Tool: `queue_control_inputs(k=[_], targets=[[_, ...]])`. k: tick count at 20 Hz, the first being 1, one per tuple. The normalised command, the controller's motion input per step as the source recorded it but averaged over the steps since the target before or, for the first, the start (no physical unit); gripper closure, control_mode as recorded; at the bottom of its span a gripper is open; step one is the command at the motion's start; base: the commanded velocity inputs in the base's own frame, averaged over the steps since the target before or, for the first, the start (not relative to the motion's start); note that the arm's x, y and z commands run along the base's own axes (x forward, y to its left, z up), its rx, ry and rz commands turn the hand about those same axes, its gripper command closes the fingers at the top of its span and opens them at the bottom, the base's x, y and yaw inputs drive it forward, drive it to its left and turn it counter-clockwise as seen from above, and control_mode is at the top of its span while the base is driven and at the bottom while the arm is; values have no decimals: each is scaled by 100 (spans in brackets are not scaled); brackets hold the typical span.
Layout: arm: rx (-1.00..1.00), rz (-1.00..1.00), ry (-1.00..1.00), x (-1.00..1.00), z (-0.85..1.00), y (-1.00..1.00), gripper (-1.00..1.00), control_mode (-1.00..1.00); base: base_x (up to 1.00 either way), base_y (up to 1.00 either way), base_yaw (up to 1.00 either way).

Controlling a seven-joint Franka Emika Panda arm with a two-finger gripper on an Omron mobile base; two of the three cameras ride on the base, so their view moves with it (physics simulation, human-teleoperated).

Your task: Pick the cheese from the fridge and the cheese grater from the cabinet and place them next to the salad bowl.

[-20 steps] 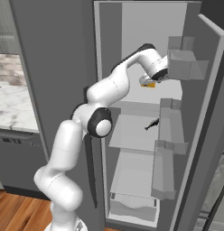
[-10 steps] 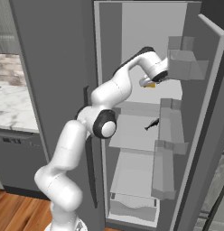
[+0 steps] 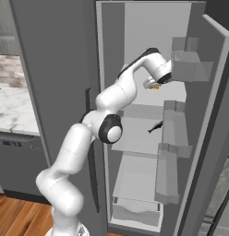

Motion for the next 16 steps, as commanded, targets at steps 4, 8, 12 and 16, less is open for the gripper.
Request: queue_control_inputs(k=[4, 8, 12, 16], targets=[[-4, 0, -14, -31, -13, 10, 100, -100, 0, 0, 0], [-7, 0, -21, -32, -15, 27, 100, -100, 0, 0, 0], [-11, 0, -20, -27, -7, 50, 100, -100, 0, 0, 0], [-11, 0, -16, -26, -3, 57, 100, -100, 0, 0, 0]])
